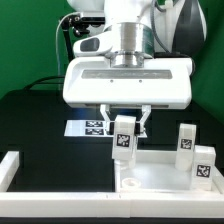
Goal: Assemble square table
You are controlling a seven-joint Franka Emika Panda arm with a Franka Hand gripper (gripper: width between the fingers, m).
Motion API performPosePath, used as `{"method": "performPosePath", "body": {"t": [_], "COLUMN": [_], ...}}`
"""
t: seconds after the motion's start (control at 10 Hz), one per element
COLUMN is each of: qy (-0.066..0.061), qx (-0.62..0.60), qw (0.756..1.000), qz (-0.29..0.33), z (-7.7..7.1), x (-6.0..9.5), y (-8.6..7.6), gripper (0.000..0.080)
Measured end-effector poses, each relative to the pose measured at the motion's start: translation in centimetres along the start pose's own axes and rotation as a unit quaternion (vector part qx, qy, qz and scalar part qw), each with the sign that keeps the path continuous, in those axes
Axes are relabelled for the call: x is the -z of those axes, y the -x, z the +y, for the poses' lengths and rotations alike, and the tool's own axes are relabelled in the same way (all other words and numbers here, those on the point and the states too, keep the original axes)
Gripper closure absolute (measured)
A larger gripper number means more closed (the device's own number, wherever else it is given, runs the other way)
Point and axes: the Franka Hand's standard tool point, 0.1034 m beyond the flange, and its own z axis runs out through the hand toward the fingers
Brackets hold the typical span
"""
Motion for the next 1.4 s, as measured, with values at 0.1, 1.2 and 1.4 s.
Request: {"method": "performPosePath", "body": {"t": [0.1, 1.2, 1.4], "qy": [-0.002, -0.004, -0.002], "qx": [0.0, 0.004, 0.004], "qw": [1.0, 1.0, 1.0], "qz": [-0.006, -0.015, -0.021], "z": [-0.2, -1.2, -1.0], "x": [-0.1, -2.2, -2.8], "y": [0.3, 0.8, 1.5], "gripper": [0.0509, 0.0509, 0.0509]}}
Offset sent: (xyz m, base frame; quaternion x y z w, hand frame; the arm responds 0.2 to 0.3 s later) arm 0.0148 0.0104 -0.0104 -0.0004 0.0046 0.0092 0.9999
